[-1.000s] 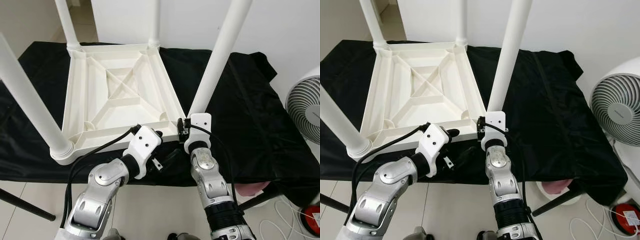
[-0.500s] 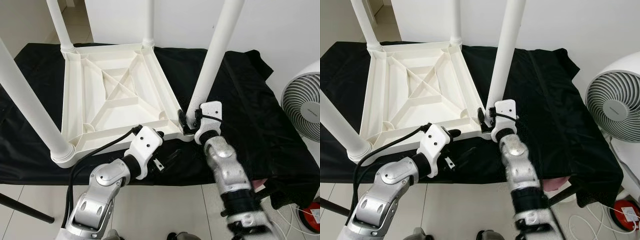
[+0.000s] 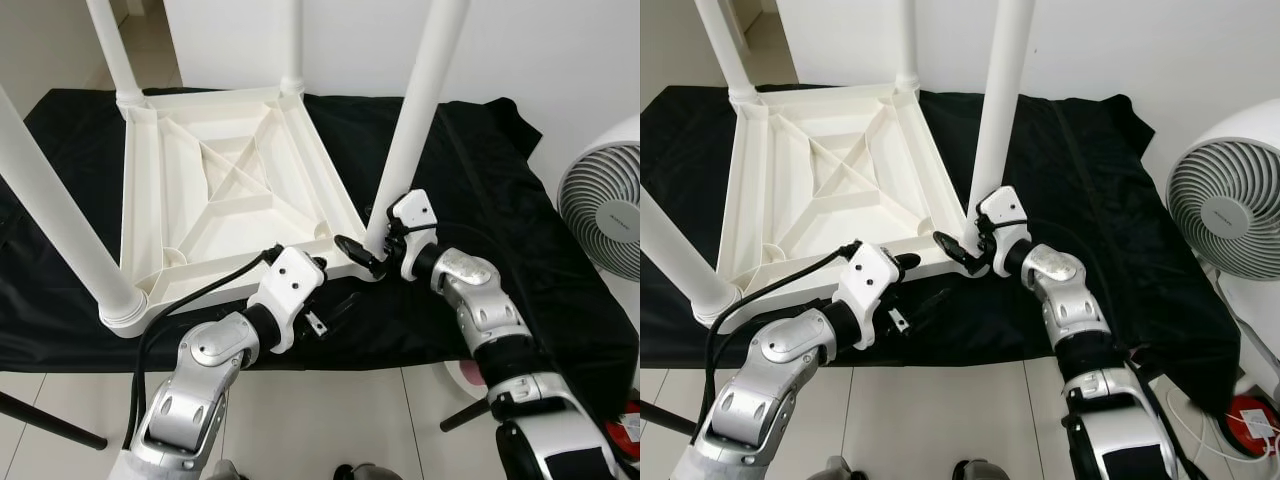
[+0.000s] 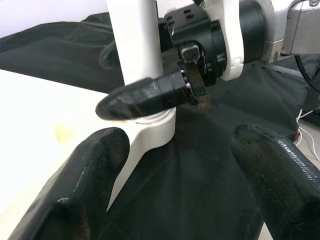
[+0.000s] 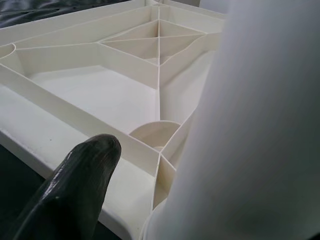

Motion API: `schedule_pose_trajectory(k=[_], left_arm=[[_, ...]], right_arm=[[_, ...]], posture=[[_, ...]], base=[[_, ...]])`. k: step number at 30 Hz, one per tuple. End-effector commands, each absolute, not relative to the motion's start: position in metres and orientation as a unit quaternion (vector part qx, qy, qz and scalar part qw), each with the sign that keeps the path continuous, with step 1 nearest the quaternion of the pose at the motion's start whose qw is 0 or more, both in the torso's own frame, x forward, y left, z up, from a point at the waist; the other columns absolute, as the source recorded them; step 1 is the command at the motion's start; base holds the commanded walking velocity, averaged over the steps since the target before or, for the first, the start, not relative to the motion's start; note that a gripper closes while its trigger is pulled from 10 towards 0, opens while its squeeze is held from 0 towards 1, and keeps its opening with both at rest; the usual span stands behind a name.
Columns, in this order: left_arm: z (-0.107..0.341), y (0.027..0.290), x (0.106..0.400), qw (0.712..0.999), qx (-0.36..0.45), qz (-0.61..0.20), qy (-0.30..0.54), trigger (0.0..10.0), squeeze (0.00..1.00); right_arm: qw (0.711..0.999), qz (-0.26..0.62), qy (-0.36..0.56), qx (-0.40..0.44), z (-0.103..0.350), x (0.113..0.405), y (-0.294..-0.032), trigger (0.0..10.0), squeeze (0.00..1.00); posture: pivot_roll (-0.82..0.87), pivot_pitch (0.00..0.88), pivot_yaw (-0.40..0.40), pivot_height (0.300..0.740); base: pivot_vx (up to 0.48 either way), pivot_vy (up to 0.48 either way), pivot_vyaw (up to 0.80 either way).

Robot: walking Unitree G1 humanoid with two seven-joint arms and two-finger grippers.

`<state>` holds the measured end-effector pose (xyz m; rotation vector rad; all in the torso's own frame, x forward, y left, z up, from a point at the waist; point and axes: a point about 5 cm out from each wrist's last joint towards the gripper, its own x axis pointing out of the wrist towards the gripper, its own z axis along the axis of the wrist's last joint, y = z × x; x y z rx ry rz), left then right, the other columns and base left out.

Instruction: Building children table

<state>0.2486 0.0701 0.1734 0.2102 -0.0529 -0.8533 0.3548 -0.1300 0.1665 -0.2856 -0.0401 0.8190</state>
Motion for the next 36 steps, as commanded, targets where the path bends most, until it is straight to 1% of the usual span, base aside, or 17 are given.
schedule_pose_trajectory(k=[1,2,3,4,5,10,13,15,16,17,22,23,25,26,28,32,36], left_arm=[[0.172,0.071,0.251,0.916,0.096,-0.39,-0.026,10.0,0.0],[0.172,0.071,0.251,0.916,0.096,-0.39,-0.026,10.0,0.0],[0.173,0.071,0.251,0.916,0.096,-0.389,-0.026,10.0,0.0],[0.172,0.071,0.251,0.916,0.096,-0.389,-0.026,10.0,0.0],[0.172,0.071,0.251,0.916,0.095,-0.388,-0.026,10.0,0.0],[0.173,0.072,0.25,0.917,0.095,-0.386,-0.025,10.0,0.0],[0.173,0.072,0.25,0.917,0.095,-0.386,-0.026,10.0,0.0],[0.173,0.072,0.25,0.917,0.094,-0.387,-0.025,10.0,0.0],[0.173,0.072,0.25,0.917,0.094,-0.387,-0.025,10.0,0.0],[0.172,0.072,0.249,0.917,0.093,-0.388,-0.023,10.0,0.0],[0.169,0.072,0.248,0.916,0.092,-0.389,-0.02,10.0,0.0],[0.169,0.071,0.247,0.916,0.09,-0.391,-0.018,10.0,0.0],[0.168,0.071,0.246,0.916,0.09,-0.391,-0.017,10.0,0.0],[0.167,0.07,0.246,0.915,0.09,-0.394,-0.016,10.0,0.0],[0.167,0.069,0.246,0.914,0.09,-0.395,-0.016,10.0,0.0],[0.168,0.069,0.247,0.914,0.089,-0.395,-0.017,10.0,0.0],[0.168,0.068,0.247,0.914,0.089,-0.394,-0.017,10.0,0.0]], right_arm=[[0.9,0.412,0.001,-0.14,0.158,0.355,-0.128,10.0,0.0],[0.9,0.412,0.001,-0.14,0.158,0.355,-0.128,10.0,0.0],[0.899,0.415,0.005,-0.141,0.155,0.355,-0.129,8.5,0.0],[0.898,0.417,0.013,-0.141,0.152,0.355,-0.13,4.4,0.0],[0.898,0.418,0.019,-0.136,0.149,0.355,-0.131,0.0,0.0],[0.912,0.391,0.043,-0.113,0.141,0.357,-0.134,0.0,0.0],[0.914,0.389,0.043,-0.11,0.141,0.358,-0.133,0.0,0.0],[0.926,0.363,0.025,-0.106,0.146,0.358,-0.127,0.0,0.0],[0.926,0.363,0.025,-0.106,0.146,0.358,-0.127,0.0,0.0],[0.938,0.333,0.013,-0.093,0.149,0.354,-0.121,0.0,0.0],[0.953,0.293,0.015,-0.078,0.147,0.35,-0.117,0.0,0.0],[0.963,0.263,0.009,-0.066,0.148,0.348,-0.114,0.0,0.0],[0.968,0.244,0.007,-0.064,0.147,0.347,-0.112,0.0,0.0],[0.977,0.209,0.009,-0.049,0.145,0.344,-0.107,0.0,0.0],[0.98,0.196,0.01,-0.038,0.144,0.342,-0.104,0.0,0.0],[0.993,0.118,0.001,-0.017,0.141,0.332,-0.093,0.0,0.0],[0.996,0.083,0.015,-0.007,0.138,0.326,-0.088,0.0,0.0]], posture=[[-0.03,0.053,-0.011,0.74],[-0.03,0.053,-0.011,0.74],[-0.03,0.053,-0.011,0.74],[-0.03,0.053,-0.011,0.74],[-0.02,0.057,-0.014,0.74],[-0.02,0.057,-0.014,0.74],[-0.02,0.057,-0.014,0.74],[-0.02,0.065,-0.018,0.74],[-0.02,0.065,-0.018,0.74],[-0.02,0.069,-0.019,0.74],[-0.03,0.074,-0.02,0.74],[-0.03,0.078,-0.018,0.74],[-0.03,0.081,-0.016,0.74],[-0.03,0.081,-0.016,0.74],[-0.03,0.081,-0.016,0.74],[-0.04,0.091,-0.018,0.74],[-0.03,0.085,-0.026,0.74]], base=[[0.0,0.0,0.0],[0.0,0.0,0.0],[0.0,0.0,0.0],[0.0,0.0,0.0],[0.0,0.0,0.0],[0.0,0.0,0.0],[0.0,0.0,0.0],[0.0,0.0,0.0],[0.0,0.0,0.0],[0.0,0.0,0.0],[0.0,0.0,0.0],[0.0,0.0,0.0],[0.0,0.0,0.0],[0.0,0.0,0.0],[0.0,0.0,0.0],[0.0,0.0,0.0],[0.0,0.0,0.0]])
